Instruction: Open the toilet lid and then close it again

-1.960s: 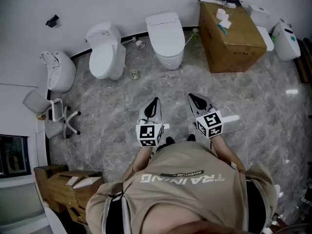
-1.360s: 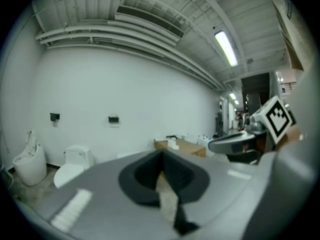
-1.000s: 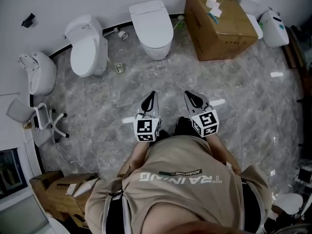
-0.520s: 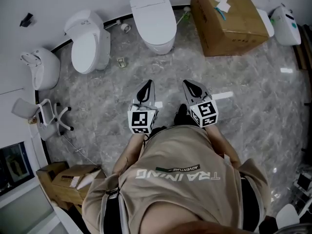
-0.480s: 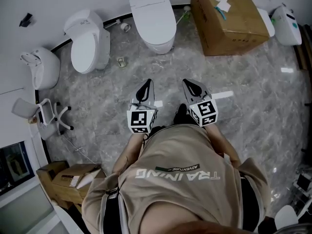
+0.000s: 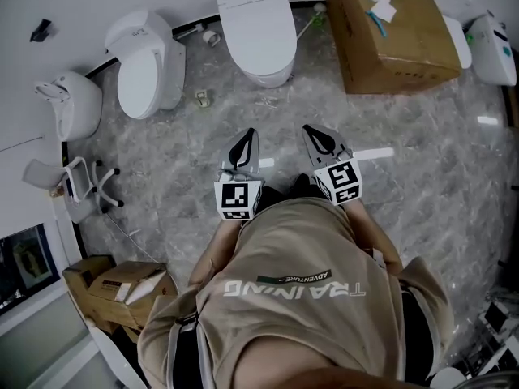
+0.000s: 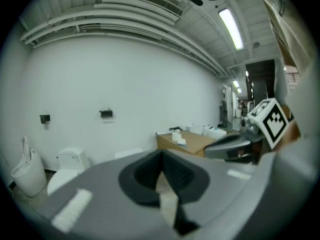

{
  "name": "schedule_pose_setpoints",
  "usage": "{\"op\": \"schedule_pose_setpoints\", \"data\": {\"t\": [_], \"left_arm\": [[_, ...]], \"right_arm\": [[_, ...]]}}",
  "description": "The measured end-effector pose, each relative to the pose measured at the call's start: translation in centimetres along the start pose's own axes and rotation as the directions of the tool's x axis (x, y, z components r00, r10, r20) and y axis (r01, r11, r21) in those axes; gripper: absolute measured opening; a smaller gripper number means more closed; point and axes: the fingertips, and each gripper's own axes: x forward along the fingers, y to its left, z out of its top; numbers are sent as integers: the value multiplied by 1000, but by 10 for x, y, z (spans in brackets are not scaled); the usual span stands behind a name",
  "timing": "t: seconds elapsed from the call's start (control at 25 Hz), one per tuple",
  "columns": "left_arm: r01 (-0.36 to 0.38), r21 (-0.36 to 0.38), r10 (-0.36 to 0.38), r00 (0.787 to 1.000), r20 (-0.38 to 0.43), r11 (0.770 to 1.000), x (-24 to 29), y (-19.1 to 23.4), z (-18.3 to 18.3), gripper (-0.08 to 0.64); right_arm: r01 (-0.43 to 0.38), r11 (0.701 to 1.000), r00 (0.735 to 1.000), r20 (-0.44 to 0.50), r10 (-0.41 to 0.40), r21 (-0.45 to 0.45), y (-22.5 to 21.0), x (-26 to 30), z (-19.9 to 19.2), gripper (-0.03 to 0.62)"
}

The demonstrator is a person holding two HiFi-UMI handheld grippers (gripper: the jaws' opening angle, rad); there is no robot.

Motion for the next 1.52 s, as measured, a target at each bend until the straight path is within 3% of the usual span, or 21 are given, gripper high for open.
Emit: {"op": "schedule_pose_setpoints", "data": {"t": [0.16, 0.36, 0.72, 0.88, 1.0, 1.32, 1.52], "left_arm": [[-20, -12, 20, 999, -31, 1000, 14, 20, -6, 3], [3, -34, -5, 997, -79, 999, 31, 49, -33, 3], [73, -3, -73, 997, 8, 997, 103, 128, 11, 3], [86, 1, -86, 996, 20, 996, 125, 151, 15, 3], [98, -5, -98, 995, 4, 995, 138, 167, 10, 3], [94, -63, -98, 994, -56, 994, 173, 183, 0, 3], [26, -41, -28, 998, -63, 999, 208, 199, 11, 3]], "right_arm": [[-17, 1000, 1000, 17, 17, -2, -7, 22, 10, 14], [-3, 995, 1000, -7, 3, 96, -10, 58, 6, 14], [74, 993, 997, 0, -74, 96, -33, 125, 59, 14], [122, 992, 993, -9, -122, 36, -45, 141, 74, 14], [147, 987, 989, -26, -146, 57, -50, 154, 75, 14], [107, 991, 992, -73, -101, 86, -63, 190, 70, 14], [51, 989, 997, -59, -43, 137, -102, 227, 72, 14]]}}
